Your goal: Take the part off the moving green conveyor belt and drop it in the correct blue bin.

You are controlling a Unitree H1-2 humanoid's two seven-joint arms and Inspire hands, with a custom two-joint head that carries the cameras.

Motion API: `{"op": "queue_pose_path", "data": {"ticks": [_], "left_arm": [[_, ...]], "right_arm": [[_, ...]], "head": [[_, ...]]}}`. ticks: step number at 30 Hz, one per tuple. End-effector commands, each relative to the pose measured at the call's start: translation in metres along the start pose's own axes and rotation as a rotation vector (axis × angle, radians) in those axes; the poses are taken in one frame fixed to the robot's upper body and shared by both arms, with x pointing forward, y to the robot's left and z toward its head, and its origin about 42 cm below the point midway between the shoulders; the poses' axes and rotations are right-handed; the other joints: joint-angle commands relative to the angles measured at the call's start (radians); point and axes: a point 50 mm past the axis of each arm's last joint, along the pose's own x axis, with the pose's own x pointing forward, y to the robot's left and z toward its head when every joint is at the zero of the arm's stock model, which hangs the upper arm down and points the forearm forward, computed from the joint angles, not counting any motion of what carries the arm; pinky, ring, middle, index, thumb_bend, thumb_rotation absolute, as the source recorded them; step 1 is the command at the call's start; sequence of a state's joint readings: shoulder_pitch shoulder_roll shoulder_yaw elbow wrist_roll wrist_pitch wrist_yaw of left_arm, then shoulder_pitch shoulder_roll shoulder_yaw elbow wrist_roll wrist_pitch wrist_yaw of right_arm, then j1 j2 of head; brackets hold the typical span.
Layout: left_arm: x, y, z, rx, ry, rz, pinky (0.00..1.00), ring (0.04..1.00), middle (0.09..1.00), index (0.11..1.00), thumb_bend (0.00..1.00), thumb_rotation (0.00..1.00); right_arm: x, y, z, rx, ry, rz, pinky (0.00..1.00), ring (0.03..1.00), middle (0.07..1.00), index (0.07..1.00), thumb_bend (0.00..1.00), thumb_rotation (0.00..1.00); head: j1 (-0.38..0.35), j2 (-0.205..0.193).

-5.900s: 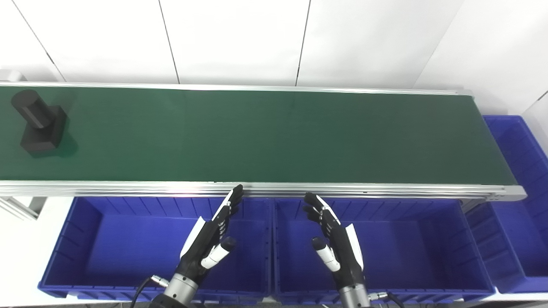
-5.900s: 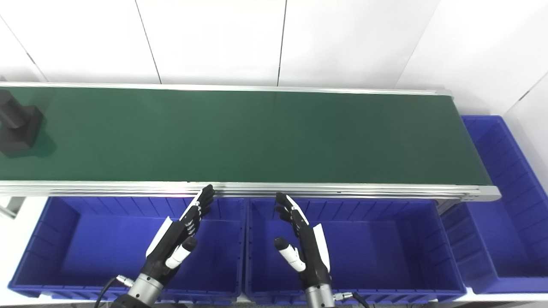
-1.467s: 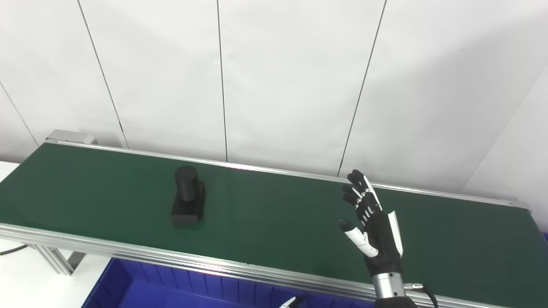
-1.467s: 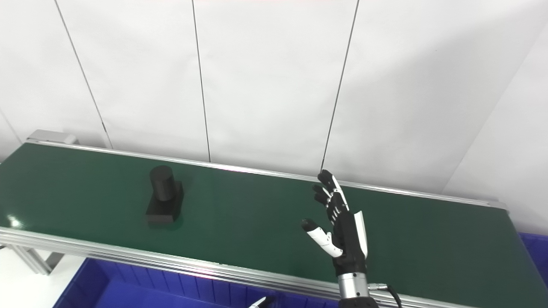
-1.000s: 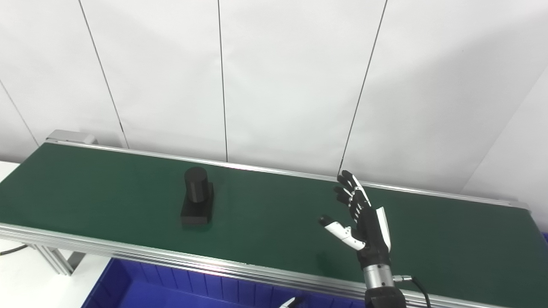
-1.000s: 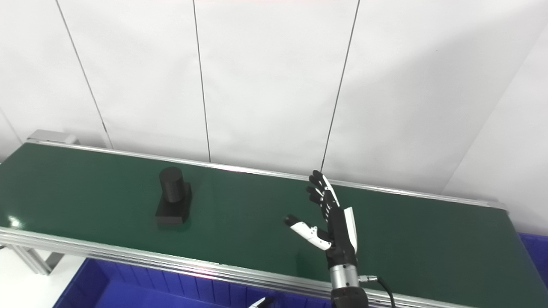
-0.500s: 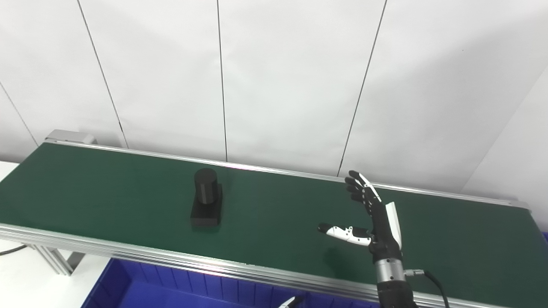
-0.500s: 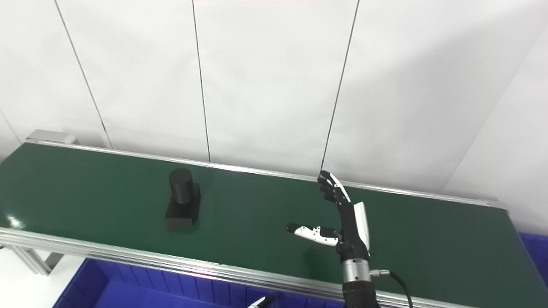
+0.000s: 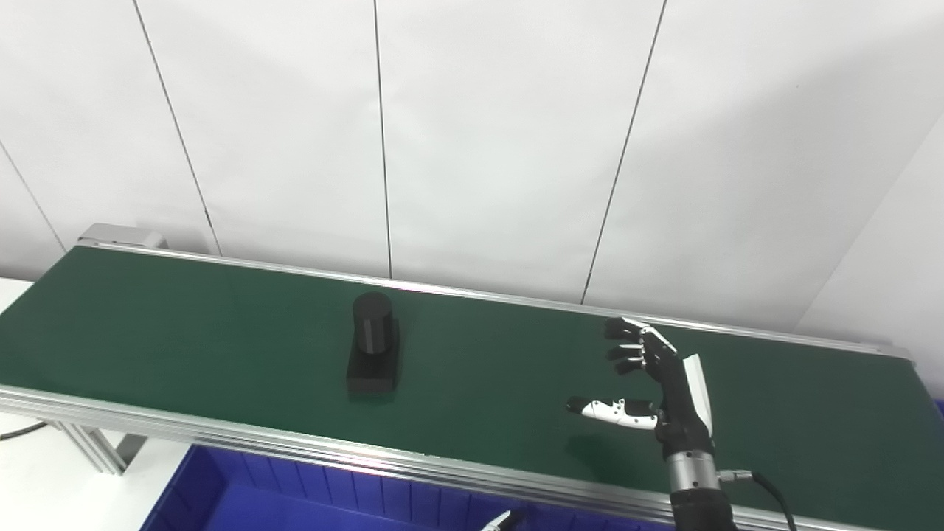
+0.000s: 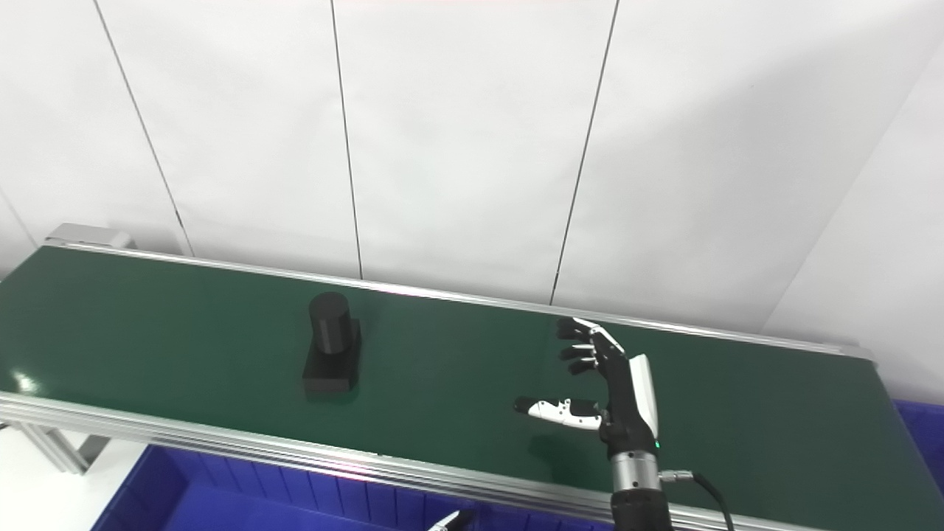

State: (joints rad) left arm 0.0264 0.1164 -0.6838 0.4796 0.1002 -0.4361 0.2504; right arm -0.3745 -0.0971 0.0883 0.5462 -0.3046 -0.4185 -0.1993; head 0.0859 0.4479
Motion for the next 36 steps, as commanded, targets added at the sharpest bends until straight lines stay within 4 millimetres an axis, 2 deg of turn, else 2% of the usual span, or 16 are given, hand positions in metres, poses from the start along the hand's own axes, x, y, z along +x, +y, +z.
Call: {"op": "queue_pose_path", "data": {"ticks": [1,17,24,29,36], "left_arm": [[0.009,-0.003,0.013,-0.012,-0.072,0.009,0.9,0.937,0.955,0.937,0.96,0.8],[0.01,-0.004,0.013,-0.011,-0.075,0.009,0.91,0.941,0.955,0.939,0.95,0.79],[0.008,-0.004,0.013,-0.022,-0.071,-0.01,0.92,0.943,0.955,0.944,0.95,0.78],[0.007,-0.005,0.013,-0.014,-0.072,-0.014,0.92,0.937,0.951,0.937,0.95,0.78],[0.007,-0.005,0.013,-0.007,-0.074,-0.017,0.93,0.944,0.957,0.94,0.95,0.78]], "right_arm": [[0.018,-0.007,0.018,0.002,-0.101,-0.021,0.49,0.593,0.716,0.72,0.95,0.0],[0.021,-0.007,0.014,-0.016,-0.084,0.011,0.52,0.628,0.75,0.748,0.93,0.06],[0.034,0.004,0.019,-0.002,-0.059,0.023,0.54,0.656,0.765,0.757,0.93,0.06],[0.044,0.014,0.024,-0.004,-0.075,0.042,0.53,0.639,0.756,0.763,0.93,0.12],[0.047,0.019,0.025,0.007,-0.066,0.053,0.53,0.634,0.758,0.758,0.95,0.11]], "head": [[0.001,0.001],[0.004,0.005],[-0.004,0.004],[-0.004,0.005],[-0.006,0.006]]}}
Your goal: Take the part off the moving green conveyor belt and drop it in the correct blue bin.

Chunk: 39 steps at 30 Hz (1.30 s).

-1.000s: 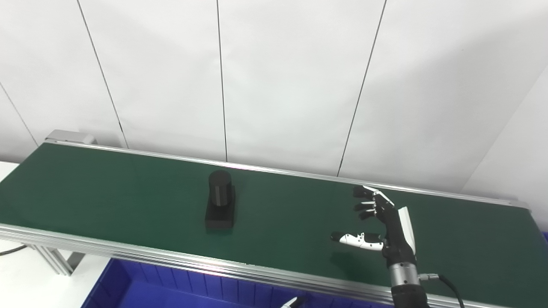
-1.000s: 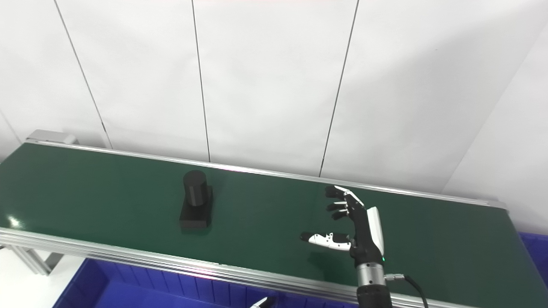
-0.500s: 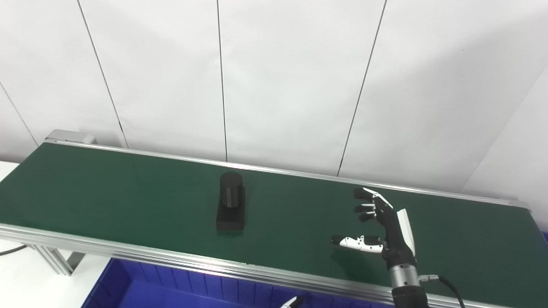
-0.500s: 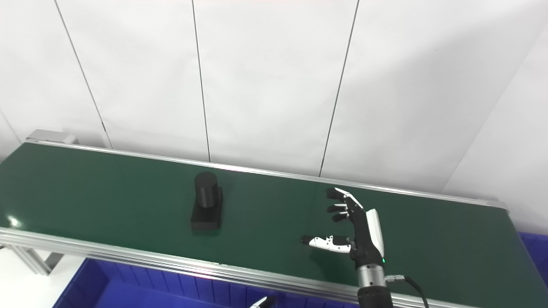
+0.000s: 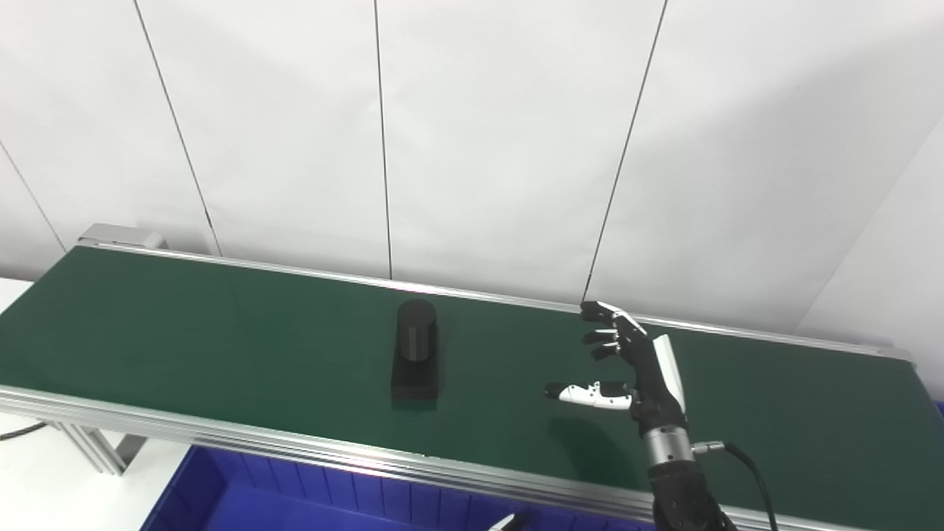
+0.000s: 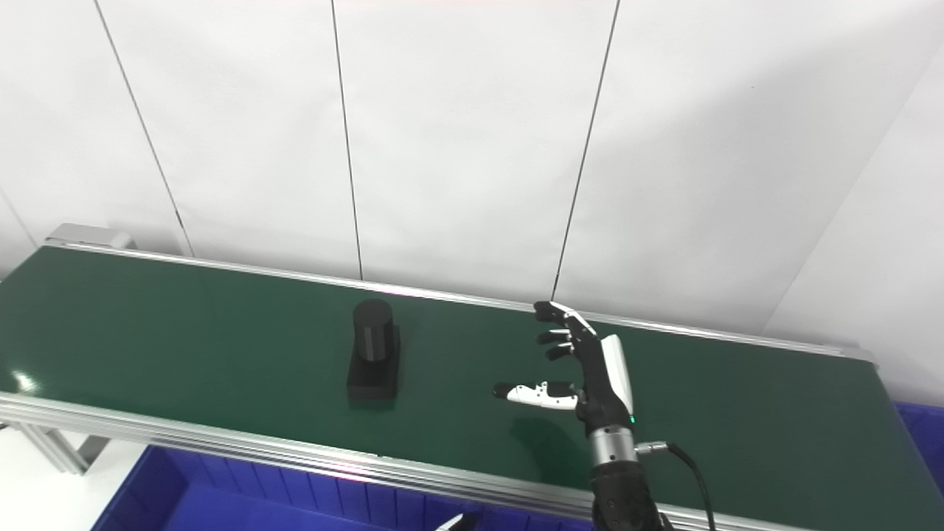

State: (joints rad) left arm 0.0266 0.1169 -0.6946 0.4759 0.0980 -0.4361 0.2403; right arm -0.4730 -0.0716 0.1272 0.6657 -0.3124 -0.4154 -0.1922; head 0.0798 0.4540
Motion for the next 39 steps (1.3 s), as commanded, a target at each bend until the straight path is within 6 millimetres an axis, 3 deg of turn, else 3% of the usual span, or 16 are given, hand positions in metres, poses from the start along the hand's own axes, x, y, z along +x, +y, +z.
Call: {"op": "queue_pose_path", "data": {"ticks": [1,14,20,27,32,34,39], "left_arm": [[0.007,-0.003,0.012,-0.003,-0.07,0.001,0.93,0.944,0.957,0.94,0.95,0.78],[0.005,-0.006,0.013,-0.008,-0.075,-0.004,0.93,0.945,0.958,0.937,0.96,0.78],[0.004,-0.008,0.014,-0.004,-0.079,-0.006,0.93,0.945,0.957,0.937,0.96,0.79],[0.003,-0.008,0.014,-0.001,-0.081,-0.004,0.94,0.947,0.958,0.941,0.96,0.79],[0.002,-0.007,0.014,0.008,-0.084,-0.004,0.93,0.949,0.961,0.941,0.95,0.8],[0.002,-0.008,0.014,0.01,-0.086,-0.003,0.93,0.949,0.961,0.941,0.95,0.79],[0.002,-0.009,0.014,0.004,-0.084,-0.006,0.94,0.95,0.962,0.942,0.95,0.79]], "right_arm": [[0.018,-0.005,0.018,0.008,-0.069,-0.018,0.53,0.634,0.759,0.758,0.95,0.11],[0.027,0.009,0.022,0.008,-0.069,0.017,0.51,0.621,0.759,0.773,0.95,0.1],[0.034,0.012,0.025,-0.001,-0.067,0.04,0.55,0.662,0.783,0.784,0.94,0.16],[0.037,0.015,0.026,-0.028,-0.076,0.054,0.52,0.636,0.764,0.746,0.93,0.21],[0.037,0.016,0.025,-0.038,-0.057,0.072,0.62,0.733,0.807,0.797,0.93,0.27],[0.037,0.016,0.024,-0.041,-0.053,0.083,0.72,0.791,0.833,0.819,0.93,0.29],[0.036,0.016,0.024,-0.042,-0.053,0.091,0.74,0.806,0.845,0.829,0.92,0.29]], "head": [[0.001,0.0],[0.002,0.002],[-0.001,0.004],[-0.002,0.006],[-0.002,0.006],[-0.001,0.006],[0.001,0.008]]}}
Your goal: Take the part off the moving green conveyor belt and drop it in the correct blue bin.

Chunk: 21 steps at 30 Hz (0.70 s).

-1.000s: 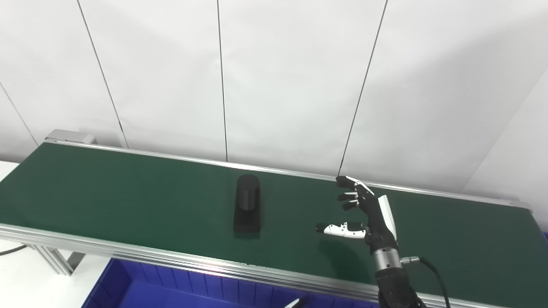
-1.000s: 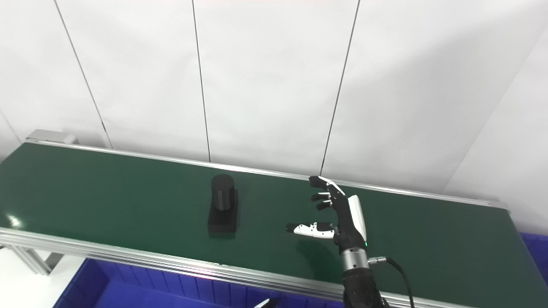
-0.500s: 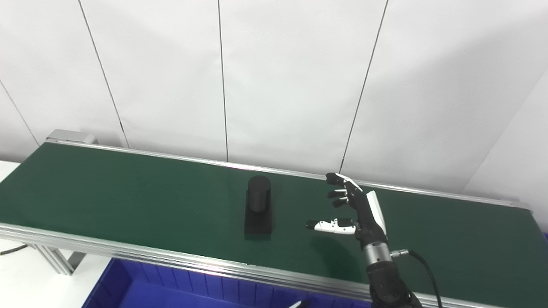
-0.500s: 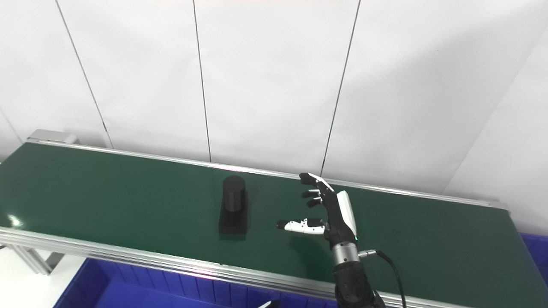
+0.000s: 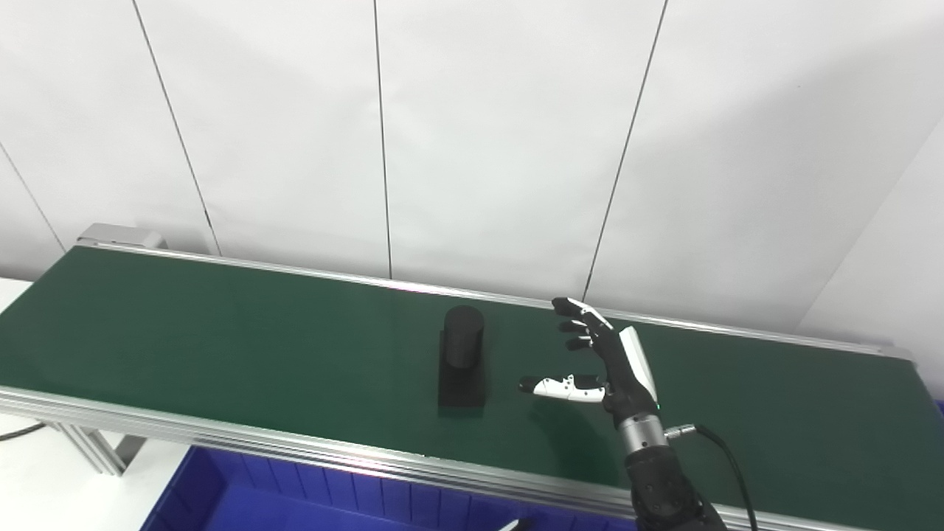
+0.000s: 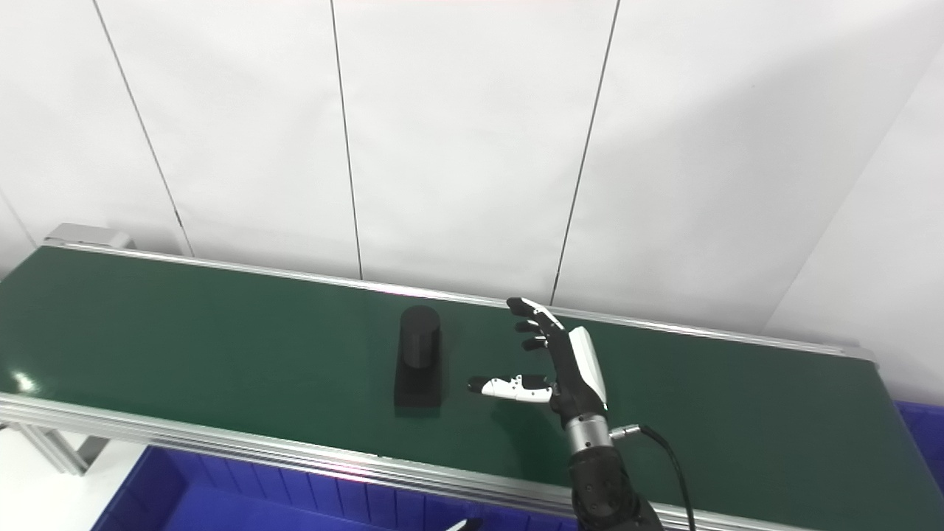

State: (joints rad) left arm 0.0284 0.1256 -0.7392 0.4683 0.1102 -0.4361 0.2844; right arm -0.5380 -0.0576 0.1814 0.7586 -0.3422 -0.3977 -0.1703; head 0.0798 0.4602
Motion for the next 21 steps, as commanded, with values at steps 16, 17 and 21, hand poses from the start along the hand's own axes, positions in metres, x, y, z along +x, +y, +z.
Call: {"op": "queue_pose_path", "data": {"ticks": [16,17,21], "left_arm": [[0.0044,-0.0024,0.0142,-0.016,-0.079,0.0,0.94,0.95,0.961,0.94,0.95,0.8],[0.0043,-0.0024,0.0142,-0.02,-0.078,0.0,0.94,0.95,0.961,0.94,0.96,0.8],[0.0028,-0.0021,0.0143,-0.019,-0.079,-0.003,0.94,0.952,0.963,0.942,0.95,0.79]], "right_arm": [[0.0156,-0.0074,0.0166,-0.068,-0.024,-0.037,0.9,0.9,0.871,0.826,0.94,0.36],[0.0153,-0.0074,0.0162,-0.067,-0.022,-0.036,0.9,0.9,0.872,0.827,0.94,0.36],[0.0137,-0.0078,0.0141,-0.057,-0.009,-0.03,0.89,0.894,0.873,0.833,0.93,0.34]], "head": [[-0.004,0.006],[-0.004,0.006],[-0.007,0.008]]}}
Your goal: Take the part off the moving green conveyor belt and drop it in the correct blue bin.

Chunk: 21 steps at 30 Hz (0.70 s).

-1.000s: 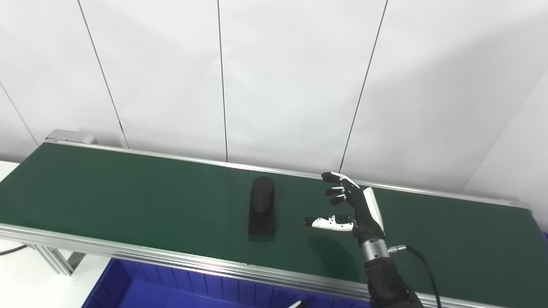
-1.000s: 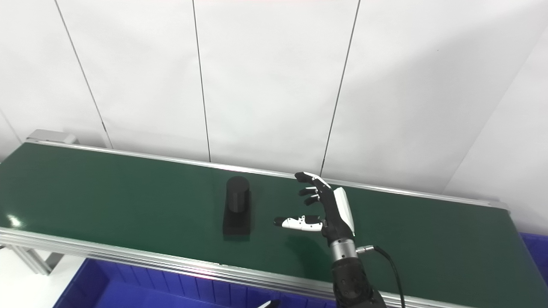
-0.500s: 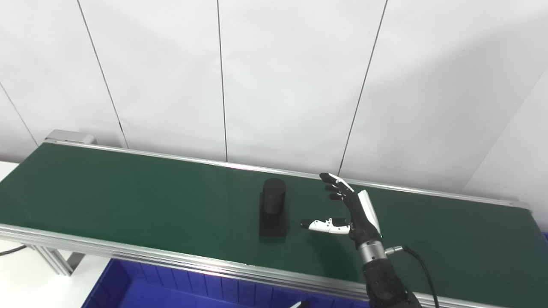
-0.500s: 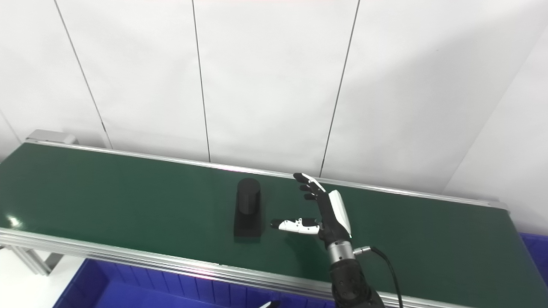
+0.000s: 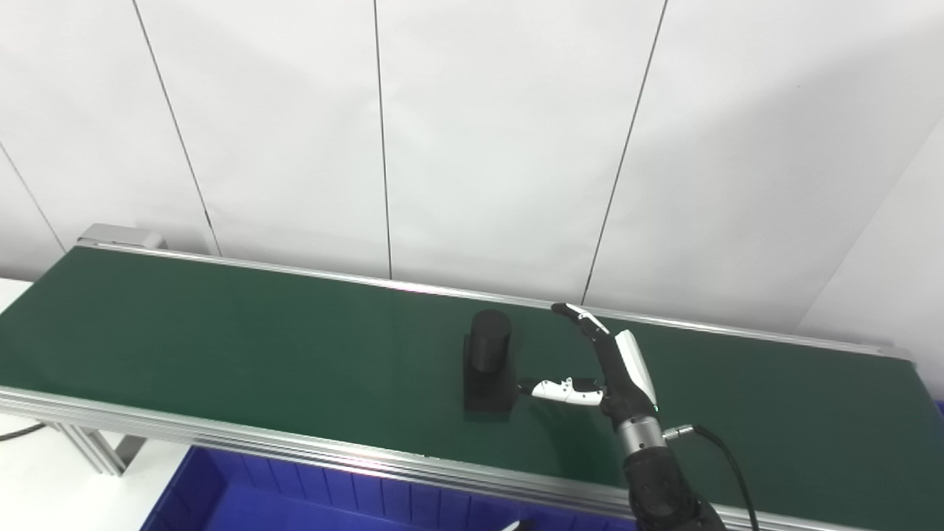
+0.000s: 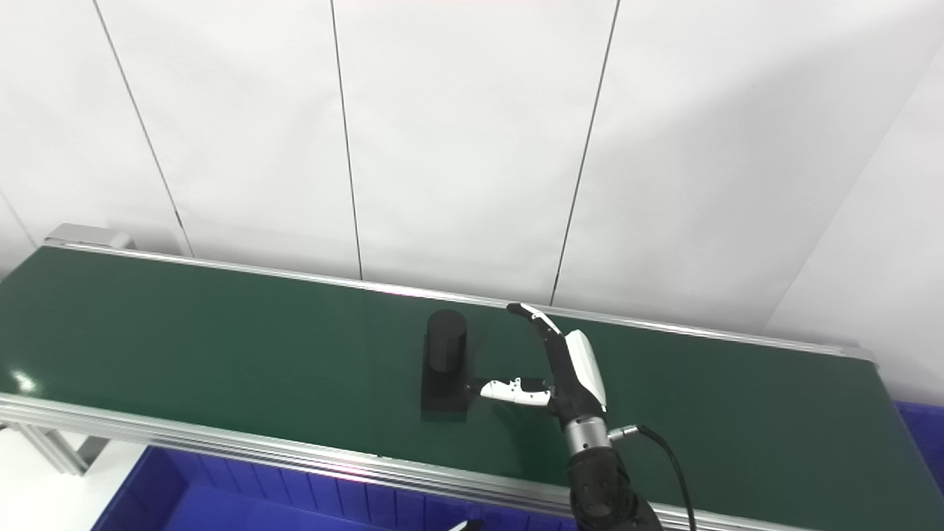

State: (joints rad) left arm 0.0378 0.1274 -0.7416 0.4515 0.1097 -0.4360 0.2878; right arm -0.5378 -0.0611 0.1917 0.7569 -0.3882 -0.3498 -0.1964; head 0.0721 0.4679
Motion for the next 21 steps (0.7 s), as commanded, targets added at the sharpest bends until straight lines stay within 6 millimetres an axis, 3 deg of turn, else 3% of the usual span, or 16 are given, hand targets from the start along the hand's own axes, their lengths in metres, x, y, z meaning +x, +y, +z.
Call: {"op": "queue_pose_path", "data": {"ticks": [1,15,21], "left_arm": [[0.005,-0.001,0.012,-0.013,-0.071,-0.007,0.94,0.953,0.963,0.942,0.95,0.79],[0.004,0.001,0.011,-0.01,-0.067,-0.007,0.94,0.946,0.959,0.943,0.95,0.8],[0.004,0.002,0.01,0.0,-0.066,-0.007,0.94,0.946,0.958,0.947,0.95,0.8]], "right_arm": [[0.013,-0.009,0.016,0.006,-0.039,-0.03,0.88,0.891,0.872,0.832,0.93,0.33],[0.013,-0.023,0.0,-0.014,0.01,-0.044,0.74,0.813,0.82,0.818,0.95,0.35],[0.018,-0.035,-0.003,-0.047,0.015,-0.045,0.76,0.828,0.833,0.808,0.95,0.34]], "head": [[0.001,0.0],[-0.012,0.0],[-0.018,0.0]]}}
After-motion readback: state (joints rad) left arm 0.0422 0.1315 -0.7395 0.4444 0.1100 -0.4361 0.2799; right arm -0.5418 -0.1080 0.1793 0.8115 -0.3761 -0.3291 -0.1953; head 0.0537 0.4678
